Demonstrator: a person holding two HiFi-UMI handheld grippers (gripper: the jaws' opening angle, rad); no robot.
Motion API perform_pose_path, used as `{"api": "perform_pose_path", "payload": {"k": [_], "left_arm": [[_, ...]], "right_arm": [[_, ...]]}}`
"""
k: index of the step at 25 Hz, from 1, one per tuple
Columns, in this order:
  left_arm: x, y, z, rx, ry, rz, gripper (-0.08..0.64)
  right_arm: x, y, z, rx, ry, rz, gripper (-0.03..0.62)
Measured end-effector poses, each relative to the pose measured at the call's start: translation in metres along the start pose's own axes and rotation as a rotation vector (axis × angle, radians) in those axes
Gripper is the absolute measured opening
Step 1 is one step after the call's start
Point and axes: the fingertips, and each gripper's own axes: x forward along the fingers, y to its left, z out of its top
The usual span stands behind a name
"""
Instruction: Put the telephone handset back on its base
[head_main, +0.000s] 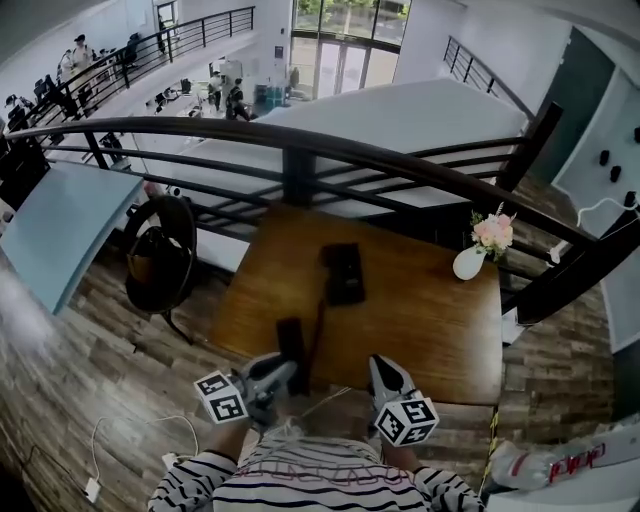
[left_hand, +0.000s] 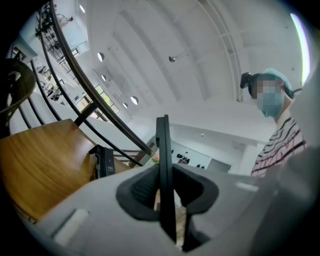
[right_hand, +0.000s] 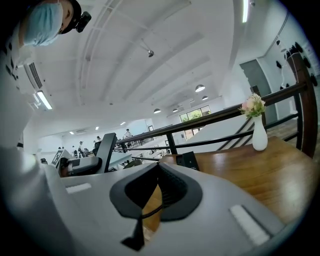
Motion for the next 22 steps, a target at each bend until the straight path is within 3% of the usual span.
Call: {"api": "perform_pose_path", "payload": {"k": [10, 22], "left_arm": [[0.014, 0.041, 0.013, -0.047, 0.011, -0.005, 0.071], [0.060, 0.076, 0.036, -0.035, -0.031, 0.055, 0.071]], "right_arm": [[0.029, -0.013, 0.000, 0.025, 0.006, -0.039, 0.000], [0.083, -0.055, 0.030, -0.007, 0.043, 0.058, 0.000]]}}
